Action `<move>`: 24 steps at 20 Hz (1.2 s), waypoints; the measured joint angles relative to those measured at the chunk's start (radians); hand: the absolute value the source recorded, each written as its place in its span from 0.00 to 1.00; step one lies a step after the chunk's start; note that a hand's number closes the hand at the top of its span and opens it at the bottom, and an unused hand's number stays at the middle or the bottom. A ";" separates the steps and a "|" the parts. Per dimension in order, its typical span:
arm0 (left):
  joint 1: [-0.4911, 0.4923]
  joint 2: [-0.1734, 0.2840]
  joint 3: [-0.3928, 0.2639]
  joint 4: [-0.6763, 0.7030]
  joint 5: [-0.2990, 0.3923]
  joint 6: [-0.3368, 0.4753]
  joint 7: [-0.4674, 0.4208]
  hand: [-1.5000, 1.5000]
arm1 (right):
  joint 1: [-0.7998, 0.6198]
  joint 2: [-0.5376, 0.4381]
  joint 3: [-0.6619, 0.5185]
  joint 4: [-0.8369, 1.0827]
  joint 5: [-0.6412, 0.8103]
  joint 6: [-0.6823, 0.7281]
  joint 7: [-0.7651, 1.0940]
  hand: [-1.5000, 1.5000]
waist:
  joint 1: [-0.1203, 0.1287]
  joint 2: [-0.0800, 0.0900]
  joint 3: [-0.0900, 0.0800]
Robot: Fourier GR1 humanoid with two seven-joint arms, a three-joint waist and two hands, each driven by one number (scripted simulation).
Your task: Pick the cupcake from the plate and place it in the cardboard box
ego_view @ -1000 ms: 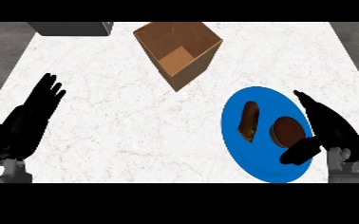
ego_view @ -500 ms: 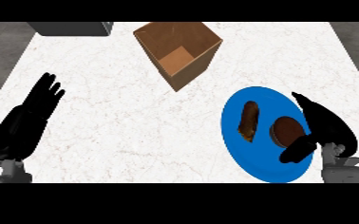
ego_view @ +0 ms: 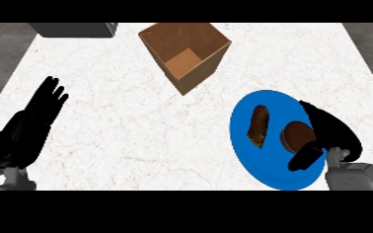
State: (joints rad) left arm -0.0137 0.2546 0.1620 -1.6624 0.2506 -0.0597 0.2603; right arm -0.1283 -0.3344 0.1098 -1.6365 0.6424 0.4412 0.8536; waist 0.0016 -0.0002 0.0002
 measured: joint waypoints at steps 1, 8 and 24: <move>-0.010 -0.004 -0.001 0.009 -0.007 0.004 -0.001 0.50 | 0.021 0.002 0.006 0.007 0.017 -0.014 -0.017 0.00 | -0.001 0.000 0.000; -0.019 -0.013 0.018 -0.001 -0.017 -0.014 0.023 0.50 | 0.005 0.039 -0.010 0.056 0.080 -0.027 -0.061 1.00 | 0.000 0.000 0.000; -0.069 -0.044 -0.022 0.020 -0.030 -0.069 0.020 0.50 | -0.249 0.264 0.260 0.205 0.251 -0.095 -0.078 1.00 | 0.116 0.020 -0.002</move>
State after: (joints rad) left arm -0.0825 0.2102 0.1398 -1.6421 0.2201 -0.1287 0.2798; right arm -0.3770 -0.0707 0.3696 -1.4313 0.8932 0.3461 0.7756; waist 0.1180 0.0201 -0.0016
